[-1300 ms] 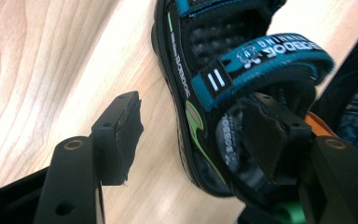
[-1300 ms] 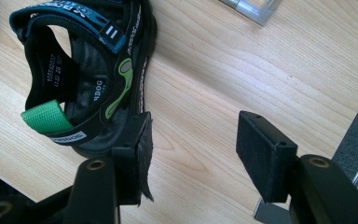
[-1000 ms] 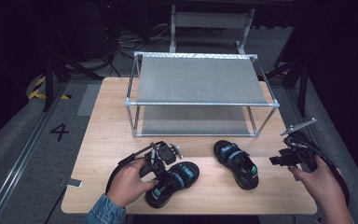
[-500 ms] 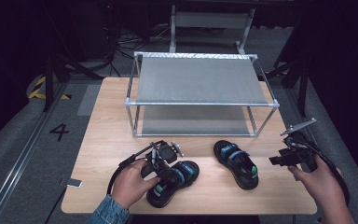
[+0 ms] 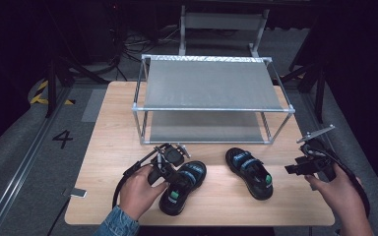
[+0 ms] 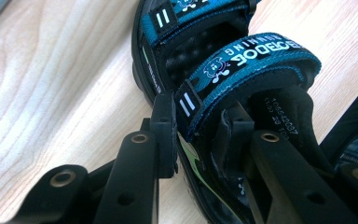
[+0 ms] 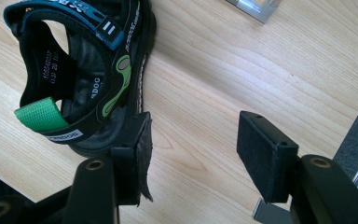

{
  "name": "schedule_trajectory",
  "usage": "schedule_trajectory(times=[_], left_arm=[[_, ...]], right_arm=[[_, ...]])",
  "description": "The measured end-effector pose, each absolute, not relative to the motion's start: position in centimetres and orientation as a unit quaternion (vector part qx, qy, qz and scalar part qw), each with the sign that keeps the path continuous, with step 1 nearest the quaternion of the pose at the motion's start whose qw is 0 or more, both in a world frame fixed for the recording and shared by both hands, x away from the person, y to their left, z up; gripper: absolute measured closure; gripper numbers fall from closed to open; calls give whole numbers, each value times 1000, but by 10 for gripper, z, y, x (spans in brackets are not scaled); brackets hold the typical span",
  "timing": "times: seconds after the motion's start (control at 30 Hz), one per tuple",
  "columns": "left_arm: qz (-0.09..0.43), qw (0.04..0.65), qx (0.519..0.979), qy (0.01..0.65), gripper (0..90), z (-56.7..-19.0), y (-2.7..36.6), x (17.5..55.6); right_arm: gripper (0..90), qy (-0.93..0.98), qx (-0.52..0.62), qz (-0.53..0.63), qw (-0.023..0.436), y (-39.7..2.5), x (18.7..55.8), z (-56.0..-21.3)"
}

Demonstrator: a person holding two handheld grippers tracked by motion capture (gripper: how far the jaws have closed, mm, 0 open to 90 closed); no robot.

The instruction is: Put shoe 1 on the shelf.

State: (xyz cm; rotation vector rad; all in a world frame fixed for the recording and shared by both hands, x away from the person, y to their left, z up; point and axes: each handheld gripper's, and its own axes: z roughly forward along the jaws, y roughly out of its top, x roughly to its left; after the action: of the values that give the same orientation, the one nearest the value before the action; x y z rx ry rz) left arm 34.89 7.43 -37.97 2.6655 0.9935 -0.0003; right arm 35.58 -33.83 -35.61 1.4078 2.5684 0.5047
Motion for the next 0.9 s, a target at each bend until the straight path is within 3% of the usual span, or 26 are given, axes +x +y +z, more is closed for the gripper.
schedule_trajectory(times=[0.9], left_arm=[[1, 148, 925, 350, 724, -322, 80, 370]], right_arm=[[483, 854, 490, 166, 65, -346, 349, -362]])
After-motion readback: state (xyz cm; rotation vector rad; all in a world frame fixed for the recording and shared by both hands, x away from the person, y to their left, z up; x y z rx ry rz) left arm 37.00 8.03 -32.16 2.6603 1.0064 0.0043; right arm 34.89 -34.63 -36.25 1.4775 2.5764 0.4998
